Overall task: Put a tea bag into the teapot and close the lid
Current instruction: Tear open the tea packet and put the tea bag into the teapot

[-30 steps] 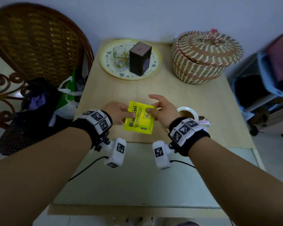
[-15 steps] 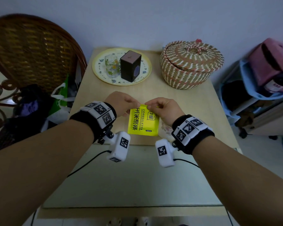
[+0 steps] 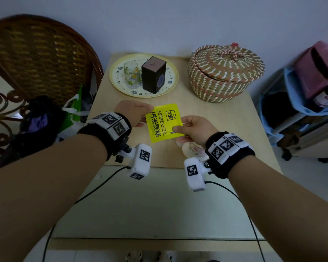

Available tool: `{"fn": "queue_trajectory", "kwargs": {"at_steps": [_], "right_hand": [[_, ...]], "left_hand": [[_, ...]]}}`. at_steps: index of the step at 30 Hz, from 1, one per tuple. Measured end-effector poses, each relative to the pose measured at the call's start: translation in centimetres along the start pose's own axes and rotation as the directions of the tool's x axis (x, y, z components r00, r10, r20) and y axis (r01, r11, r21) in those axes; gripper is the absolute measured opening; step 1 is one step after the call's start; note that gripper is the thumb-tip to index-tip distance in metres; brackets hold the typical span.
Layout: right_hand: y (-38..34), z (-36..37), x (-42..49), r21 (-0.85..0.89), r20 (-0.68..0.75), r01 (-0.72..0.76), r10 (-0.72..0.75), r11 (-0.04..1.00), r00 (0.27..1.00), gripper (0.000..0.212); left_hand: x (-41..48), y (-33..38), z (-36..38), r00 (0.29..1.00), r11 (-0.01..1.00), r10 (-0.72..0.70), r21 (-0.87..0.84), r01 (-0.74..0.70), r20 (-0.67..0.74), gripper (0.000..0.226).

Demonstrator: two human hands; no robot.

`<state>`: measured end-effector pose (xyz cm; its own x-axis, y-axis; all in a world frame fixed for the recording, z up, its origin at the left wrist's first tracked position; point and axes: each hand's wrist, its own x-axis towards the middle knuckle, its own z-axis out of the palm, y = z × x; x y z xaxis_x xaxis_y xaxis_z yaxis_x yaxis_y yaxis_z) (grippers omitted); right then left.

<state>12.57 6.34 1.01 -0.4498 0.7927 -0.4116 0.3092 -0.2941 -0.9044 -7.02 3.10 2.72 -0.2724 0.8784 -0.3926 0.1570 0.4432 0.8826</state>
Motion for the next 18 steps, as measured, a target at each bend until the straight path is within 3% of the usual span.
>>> {"fn": "queue_trajectory", "kwargs": {"at_steps": [3,11,14,18], "right_hand": [[0.3,-0.2,0.3,0.039,-0.015,-0.026,0.027,0.999,1.000,0.005],[0.0,-0.7,0.7,0.034,-0.126,0.129,-0.124,0.991,0.984,0.022],[-0.3,-0.3,0.8,0.040,-0.120,0.168,-0.162,0.985,0.979,0.025],[-0.6,-0.3,0.7,0.092,-0.178,0.218,-0.200,0.972,0.964,0.021]], "left_hand": [[0.2,-0.1,-0.3,0.999,1.000,-0.023,0.015,0.022,0.037,0.011],[0.0,-0.8,-1.0,0.933,0.940,-0.171,0.337,0.058,0.317,0.010],[-0.3,-0.6,-0.1,0.907,0.947,-0.190,0.313,0.069,0.375,0.011],[-0.3,-0.5,0.7,0.935,0.978,-0.113,0.204,0.044,0.336,0.013]]}}
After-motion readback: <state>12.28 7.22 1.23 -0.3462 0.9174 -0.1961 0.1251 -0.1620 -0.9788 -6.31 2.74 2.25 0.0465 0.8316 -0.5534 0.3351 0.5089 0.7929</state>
